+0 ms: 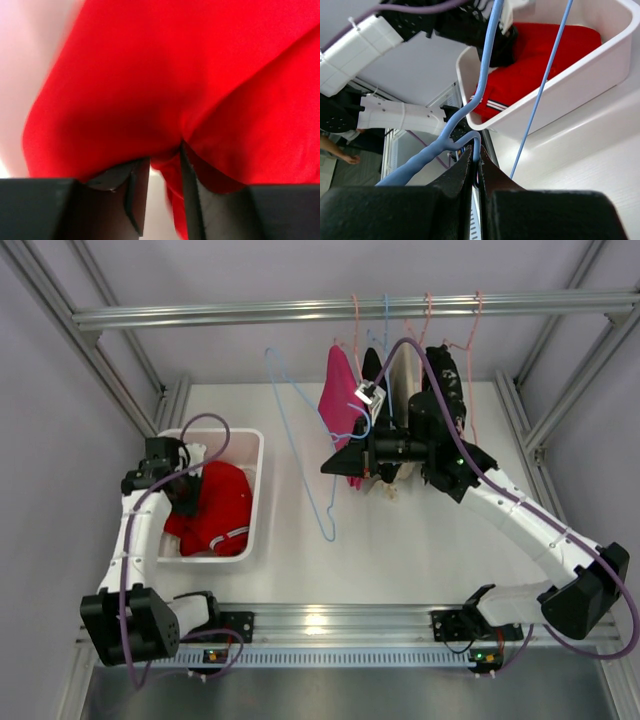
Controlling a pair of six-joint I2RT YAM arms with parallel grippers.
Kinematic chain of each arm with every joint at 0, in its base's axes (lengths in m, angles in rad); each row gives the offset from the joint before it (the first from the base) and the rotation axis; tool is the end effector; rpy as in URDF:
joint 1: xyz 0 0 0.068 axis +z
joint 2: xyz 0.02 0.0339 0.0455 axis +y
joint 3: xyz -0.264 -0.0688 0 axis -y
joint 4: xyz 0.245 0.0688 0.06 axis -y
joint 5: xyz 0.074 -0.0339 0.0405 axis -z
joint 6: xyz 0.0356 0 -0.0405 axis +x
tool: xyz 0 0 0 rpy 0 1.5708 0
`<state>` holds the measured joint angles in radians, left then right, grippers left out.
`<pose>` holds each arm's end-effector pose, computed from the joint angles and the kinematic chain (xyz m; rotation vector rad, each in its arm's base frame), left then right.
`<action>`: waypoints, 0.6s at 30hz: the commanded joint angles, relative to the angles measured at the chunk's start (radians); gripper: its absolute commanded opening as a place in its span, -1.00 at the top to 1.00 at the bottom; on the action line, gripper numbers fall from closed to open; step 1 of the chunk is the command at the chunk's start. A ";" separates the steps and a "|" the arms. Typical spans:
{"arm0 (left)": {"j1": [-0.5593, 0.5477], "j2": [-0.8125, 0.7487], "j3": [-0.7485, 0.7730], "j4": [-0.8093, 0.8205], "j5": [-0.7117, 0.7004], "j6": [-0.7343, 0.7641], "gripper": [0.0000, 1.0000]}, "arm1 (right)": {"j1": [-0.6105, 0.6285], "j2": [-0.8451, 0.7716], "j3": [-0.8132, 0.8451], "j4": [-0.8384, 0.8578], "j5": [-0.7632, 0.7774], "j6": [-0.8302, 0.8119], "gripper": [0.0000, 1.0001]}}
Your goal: Remove the trousers from the hanger
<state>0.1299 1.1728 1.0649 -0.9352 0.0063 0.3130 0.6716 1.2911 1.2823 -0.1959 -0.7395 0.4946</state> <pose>0.2211 0.0287 0.2954 0.2419 2.6104 0.1475 0.2128 0.1998 0.4047 -0.7589 1.8253 1.4546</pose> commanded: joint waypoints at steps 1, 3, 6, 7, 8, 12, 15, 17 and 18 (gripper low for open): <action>-0.004 0.019 -0.162 0.033 -0.091 0.034 0.28 | -0.012 -0.024 -0.005 0.021 -0.014 0.016 1.00; -0.004 0.024 -0.203 0.062 -0.069 0.040 0.13 | -0.013 -0.018 -0.001 0.033 -0.014 0.027 1.00; -0.004 0.025 -0.215 0.096 -0.013 0.058 -0.25 | -0.012 -0.013 0.002 0.042 -0.009 0.044 1.00; -0.004 0.019 -0.200 0.092 0.032 0.060 -0.35 | -0.012 -0.010 0.005 0.042 -0.006 0.048 1.00; -0.004 0.010 -0.142 0.058 0.116 0.063 -0.39 | -0.012 -0.009 0.012 0.042 -0.005 0.051 1.00; -0.004 -0.111 0.090 -0.020 0.321 0.038 -0.58 | -0.010 -0.009 0.032 0.046 0.021 0.093 1.00; -0.004 -0.159 0.292 -0.076 0.461 -0.012 -0.67 | -0.001 -0.013 0.051 0.049 0.049 0.113 1.00; -0.006 -0.168 0.374 -0.089 0.513 -0.043 -0.71 | 0.014 -0.015 0.061 0.049 0.072 0.127 1.00; -0.006 -0.165 0.439 -0.109 0.540 -0.048 -0.70 | 0.020 -0.012 0.061 0.056 0.084 0.145 1.00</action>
<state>0.1287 1.0531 1.3766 -0.9817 0.3435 0.3122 0.6762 1.2911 1.2850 -0.1921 -0.6949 0.5999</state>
